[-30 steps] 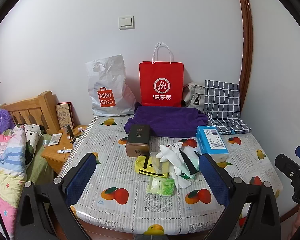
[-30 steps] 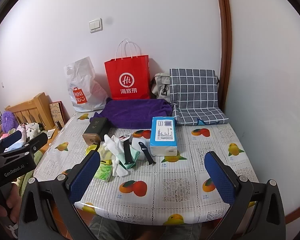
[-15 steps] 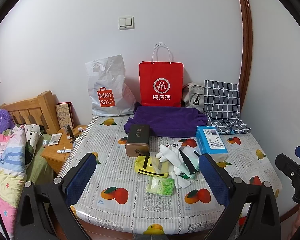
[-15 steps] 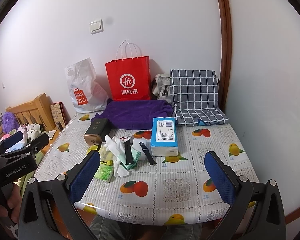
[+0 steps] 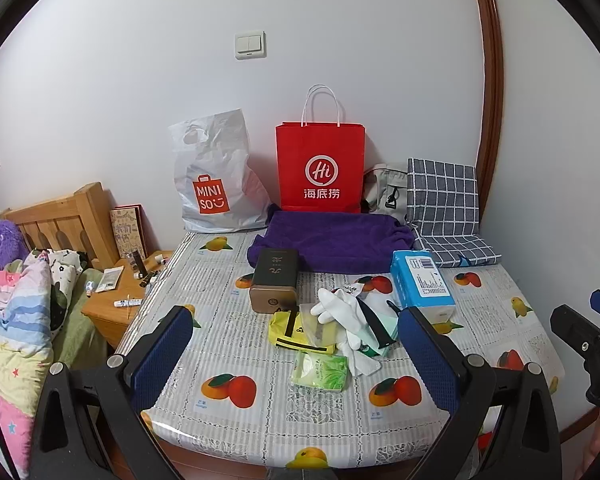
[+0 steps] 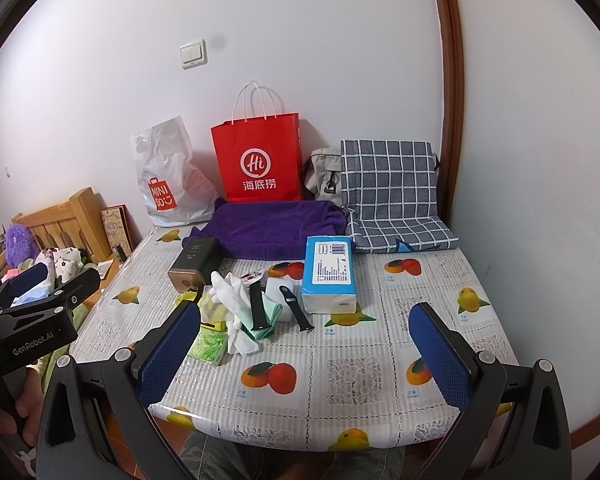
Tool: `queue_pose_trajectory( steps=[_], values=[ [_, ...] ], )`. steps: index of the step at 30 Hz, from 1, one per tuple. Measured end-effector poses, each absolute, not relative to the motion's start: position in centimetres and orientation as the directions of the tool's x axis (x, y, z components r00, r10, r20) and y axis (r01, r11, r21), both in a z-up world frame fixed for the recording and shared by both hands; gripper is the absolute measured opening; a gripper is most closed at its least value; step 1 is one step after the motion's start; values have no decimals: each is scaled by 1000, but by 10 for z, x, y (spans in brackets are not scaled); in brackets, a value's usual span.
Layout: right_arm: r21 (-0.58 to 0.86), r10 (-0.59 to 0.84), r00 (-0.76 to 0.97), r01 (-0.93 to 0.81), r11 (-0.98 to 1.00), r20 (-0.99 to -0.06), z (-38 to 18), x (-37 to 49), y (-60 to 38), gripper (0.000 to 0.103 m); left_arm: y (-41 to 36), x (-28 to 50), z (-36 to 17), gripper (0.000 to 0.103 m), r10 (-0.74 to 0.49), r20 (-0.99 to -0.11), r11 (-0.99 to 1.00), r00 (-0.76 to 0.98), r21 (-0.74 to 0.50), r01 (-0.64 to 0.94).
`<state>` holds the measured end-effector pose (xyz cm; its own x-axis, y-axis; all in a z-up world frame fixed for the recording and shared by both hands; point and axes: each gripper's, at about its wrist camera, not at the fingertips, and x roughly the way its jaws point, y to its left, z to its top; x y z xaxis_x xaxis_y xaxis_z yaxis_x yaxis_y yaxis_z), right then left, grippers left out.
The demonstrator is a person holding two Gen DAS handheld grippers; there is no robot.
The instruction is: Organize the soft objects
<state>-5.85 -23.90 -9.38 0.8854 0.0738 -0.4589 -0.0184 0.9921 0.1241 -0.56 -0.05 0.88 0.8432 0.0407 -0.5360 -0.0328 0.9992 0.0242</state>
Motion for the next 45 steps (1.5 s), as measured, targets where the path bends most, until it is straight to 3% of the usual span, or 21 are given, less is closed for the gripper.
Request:
queue_pose_trajectory(
  steps=[20, 38, 41, 43, 45],
  values=[
    [138, 73, 880, -8, 990, -468, -97, -51, -247, 102, -4, -5, 5, 103, 36, -541, 999, 840, 24, -28],
    [142, 116, 823, -43, 989, -555, -165, 20, -248, 102, 33, 68, -78, 103, 84, -693, 995, 716, 22, -95],
    [141, 145, 797, -75, 987, -587, -182, 43, -243, 91, 39, 80, -98, 103, 77, -723, 995, 687, 14, -97],
    [130, 154, 768, -93, 987, -621, -195, 62, -238, 75, 40, 87, -109, 103, 73, -743, 996, 665, 15, -93],
    [115, 156, 747, -107, 988, -646, -207, 78, -233, 68, 42, 93, -119, 103, 72, -759, 995, 647, 14, -94]
  ],
)
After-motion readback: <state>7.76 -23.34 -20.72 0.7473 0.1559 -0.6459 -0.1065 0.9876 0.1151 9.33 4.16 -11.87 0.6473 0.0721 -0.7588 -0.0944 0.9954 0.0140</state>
